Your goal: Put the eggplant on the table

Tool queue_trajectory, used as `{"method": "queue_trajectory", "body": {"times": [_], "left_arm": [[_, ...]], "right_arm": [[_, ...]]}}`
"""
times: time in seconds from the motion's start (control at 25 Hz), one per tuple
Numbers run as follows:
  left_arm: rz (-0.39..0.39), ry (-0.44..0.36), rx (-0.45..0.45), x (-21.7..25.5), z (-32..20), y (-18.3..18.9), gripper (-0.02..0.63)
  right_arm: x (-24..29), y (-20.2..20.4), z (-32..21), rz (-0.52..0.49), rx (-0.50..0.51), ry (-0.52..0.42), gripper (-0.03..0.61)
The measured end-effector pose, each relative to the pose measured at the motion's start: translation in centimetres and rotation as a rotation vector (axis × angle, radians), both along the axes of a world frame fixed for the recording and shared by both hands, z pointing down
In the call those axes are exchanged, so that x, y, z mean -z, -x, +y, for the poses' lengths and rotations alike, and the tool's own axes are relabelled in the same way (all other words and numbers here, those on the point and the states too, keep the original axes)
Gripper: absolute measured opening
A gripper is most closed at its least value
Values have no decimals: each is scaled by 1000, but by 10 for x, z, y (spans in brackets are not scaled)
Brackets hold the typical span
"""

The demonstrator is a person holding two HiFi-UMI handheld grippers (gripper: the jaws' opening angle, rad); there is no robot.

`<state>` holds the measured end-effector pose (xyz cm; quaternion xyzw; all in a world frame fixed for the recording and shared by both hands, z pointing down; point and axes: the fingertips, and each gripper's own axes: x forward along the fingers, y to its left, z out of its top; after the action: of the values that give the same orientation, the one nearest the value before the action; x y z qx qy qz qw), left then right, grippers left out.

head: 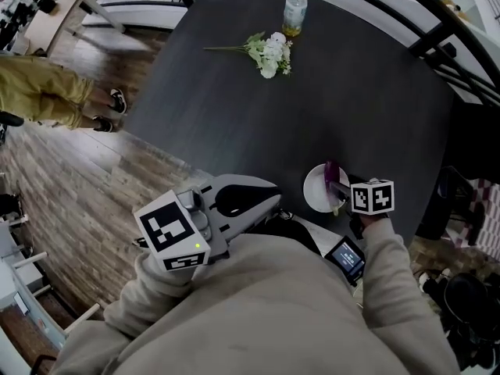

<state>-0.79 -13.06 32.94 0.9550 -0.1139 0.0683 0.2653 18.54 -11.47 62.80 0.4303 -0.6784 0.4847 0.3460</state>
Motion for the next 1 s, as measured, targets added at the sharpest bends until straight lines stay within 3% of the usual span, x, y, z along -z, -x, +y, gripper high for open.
{"method": "queue_trajectory", "body": {"times": [0.2, 0.36, 0.44, 0.56, 0.8, 1.0], "left_arm": [[15, -41, -46, 18, -5, -13, 5], [29, -88, -95, 34, -7, -34, 5], [36, -121, -128, 43, -9, -44, 5], [48, -173, -174, 57, -14, -57, 5], [101, -230, -233, 87, -18, -86, 5], [134, -252, -294, 96, -17, -104, 5]], "right_arm": [[52, -9, -12, -31, -76, -126, 275], [119, -6, -19, -160, -66, -262, 260], [158, -5, -21, -211, -41, -352, 198], [214, -4, -19, -241, -14, -479, 36], [303, -4, -4, -241, 26, -732, 15], [369, -29, 10, -247, -123, -955, 14]]}}
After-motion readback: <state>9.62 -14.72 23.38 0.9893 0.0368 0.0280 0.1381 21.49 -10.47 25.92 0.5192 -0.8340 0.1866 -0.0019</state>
